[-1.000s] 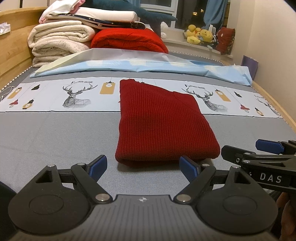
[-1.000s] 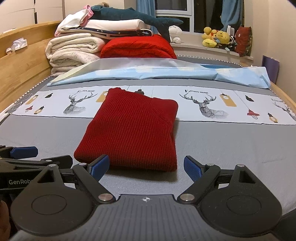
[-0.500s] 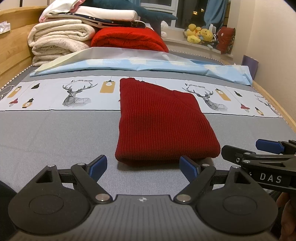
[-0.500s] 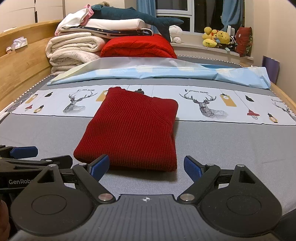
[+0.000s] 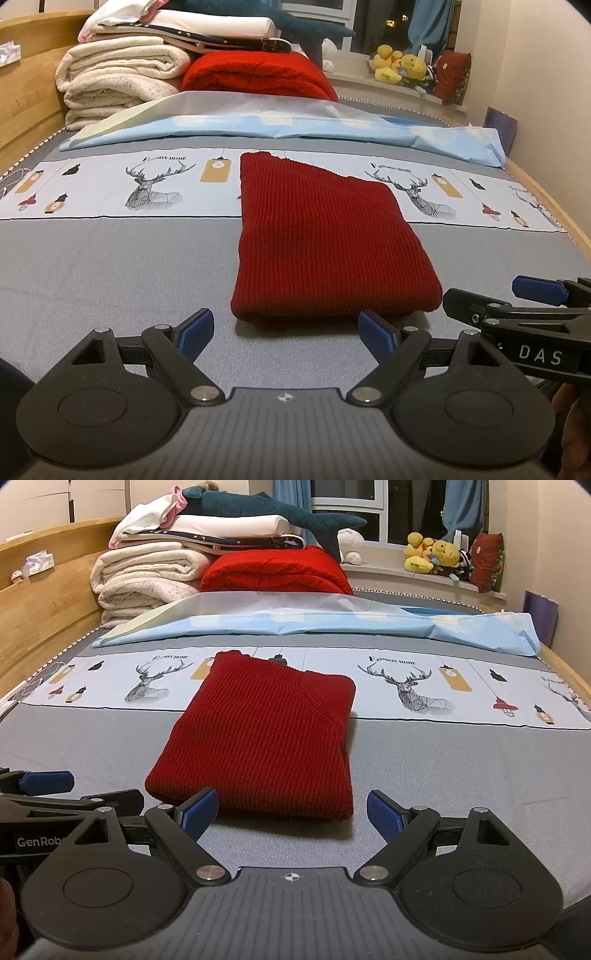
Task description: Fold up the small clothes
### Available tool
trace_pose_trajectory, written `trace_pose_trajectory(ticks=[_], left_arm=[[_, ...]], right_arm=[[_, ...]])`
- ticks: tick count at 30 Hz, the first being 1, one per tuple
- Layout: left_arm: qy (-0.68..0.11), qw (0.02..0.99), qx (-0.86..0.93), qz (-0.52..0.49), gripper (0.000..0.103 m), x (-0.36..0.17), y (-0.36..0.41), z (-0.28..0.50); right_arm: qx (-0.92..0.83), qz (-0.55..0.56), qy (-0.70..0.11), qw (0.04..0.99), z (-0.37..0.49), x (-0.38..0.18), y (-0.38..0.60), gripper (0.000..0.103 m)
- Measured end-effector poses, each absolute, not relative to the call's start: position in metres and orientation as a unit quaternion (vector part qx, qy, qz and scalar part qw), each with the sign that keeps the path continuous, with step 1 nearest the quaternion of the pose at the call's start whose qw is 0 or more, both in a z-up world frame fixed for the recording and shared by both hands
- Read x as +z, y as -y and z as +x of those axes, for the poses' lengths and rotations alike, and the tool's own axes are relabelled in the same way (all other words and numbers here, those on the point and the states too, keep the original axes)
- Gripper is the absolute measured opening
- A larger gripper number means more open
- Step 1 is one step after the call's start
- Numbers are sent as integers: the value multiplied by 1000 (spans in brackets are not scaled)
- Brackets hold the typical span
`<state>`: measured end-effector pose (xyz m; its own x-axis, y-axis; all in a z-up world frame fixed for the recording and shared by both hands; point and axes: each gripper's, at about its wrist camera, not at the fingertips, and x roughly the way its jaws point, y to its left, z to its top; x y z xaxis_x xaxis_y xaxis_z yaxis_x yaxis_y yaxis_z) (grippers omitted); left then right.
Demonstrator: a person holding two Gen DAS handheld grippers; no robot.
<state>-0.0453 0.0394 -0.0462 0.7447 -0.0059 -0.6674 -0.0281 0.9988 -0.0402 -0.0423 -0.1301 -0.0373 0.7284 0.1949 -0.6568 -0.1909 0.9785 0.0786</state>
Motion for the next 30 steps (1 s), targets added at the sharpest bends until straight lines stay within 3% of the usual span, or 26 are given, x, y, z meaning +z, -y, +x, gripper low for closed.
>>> trace_pose_trajectory(ticks=[30], left_arm=[[-358, 933, 6, -27, 89, -47, -42, -44]], right_arm=[[105, 2, -353, 929, -42, -40, 134, 88]])
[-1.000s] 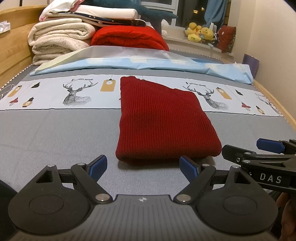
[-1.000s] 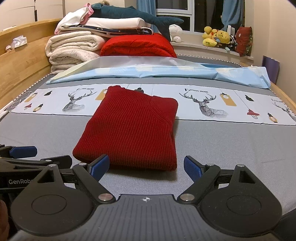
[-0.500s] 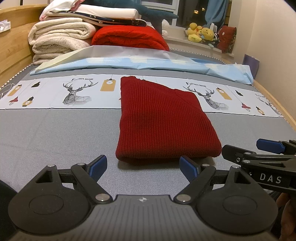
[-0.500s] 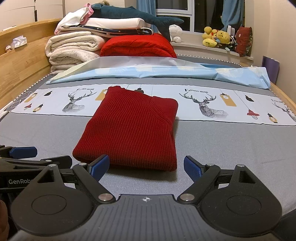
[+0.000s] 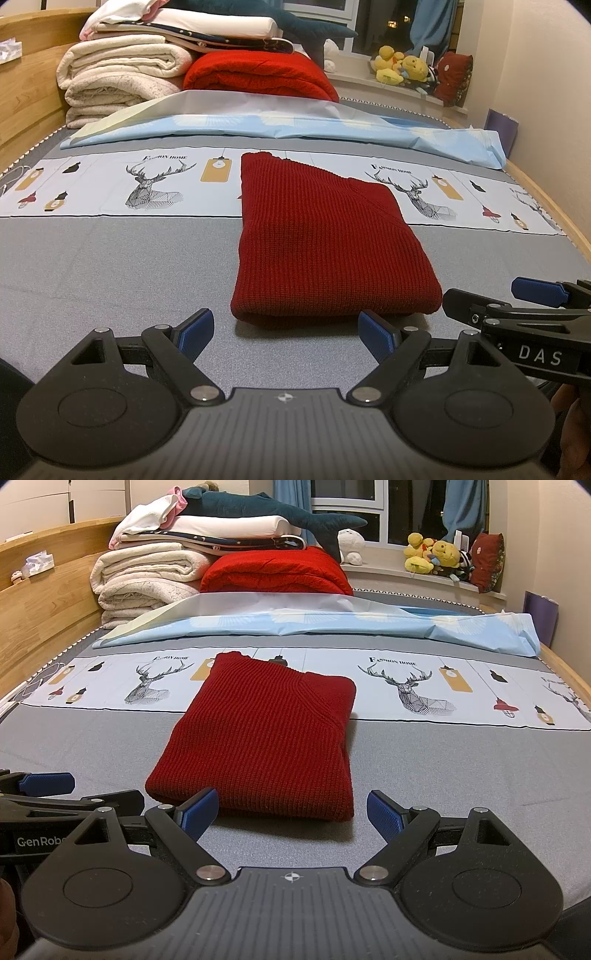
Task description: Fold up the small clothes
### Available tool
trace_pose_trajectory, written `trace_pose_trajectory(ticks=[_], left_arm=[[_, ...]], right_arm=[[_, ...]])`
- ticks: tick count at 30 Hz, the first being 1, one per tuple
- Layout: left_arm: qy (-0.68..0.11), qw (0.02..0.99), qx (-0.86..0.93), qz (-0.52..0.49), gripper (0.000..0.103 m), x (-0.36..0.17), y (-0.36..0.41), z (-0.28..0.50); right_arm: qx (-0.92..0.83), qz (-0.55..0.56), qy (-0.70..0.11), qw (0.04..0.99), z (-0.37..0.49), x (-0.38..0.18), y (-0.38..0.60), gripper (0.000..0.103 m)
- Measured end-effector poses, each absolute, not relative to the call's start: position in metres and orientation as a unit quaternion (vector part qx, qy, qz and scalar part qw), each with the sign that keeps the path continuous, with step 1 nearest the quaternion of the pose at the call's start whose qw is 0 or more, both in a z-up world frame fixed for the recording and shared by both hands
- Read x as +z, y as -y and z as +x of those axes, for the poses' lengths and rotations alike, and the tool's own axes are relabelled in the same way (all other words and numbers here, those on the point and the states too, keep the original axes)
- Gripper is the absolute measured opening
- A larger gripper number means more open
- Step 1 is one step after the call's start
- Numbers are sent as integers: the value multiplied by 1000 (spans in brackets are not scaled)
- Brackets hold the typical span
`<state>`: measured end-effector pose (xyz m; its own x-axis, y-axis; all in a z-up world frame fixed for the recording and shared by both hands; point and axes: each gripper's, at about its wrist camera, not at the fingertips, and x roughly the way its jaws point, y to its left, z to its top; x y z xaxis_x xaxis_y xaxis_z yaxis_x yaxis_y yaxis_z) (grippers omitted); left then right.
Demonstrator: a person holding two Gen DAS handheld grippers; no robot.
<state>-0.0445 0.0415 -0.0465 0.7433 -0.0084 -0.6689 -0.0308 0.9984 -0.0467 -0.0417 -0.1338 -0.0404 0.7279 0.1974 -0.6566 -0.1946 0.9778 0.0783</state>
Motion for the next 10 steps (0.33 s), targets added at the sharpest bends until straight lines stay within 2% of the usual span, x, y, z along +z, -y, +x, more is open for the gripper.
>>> trace_pose_trajectory(ticks=[10], left_arm=[[-358, 933, 7, -27, 89, -46, -41, -44]], right_arm=[[106, 2, -354, 929, -42, -40, 134, 88]])
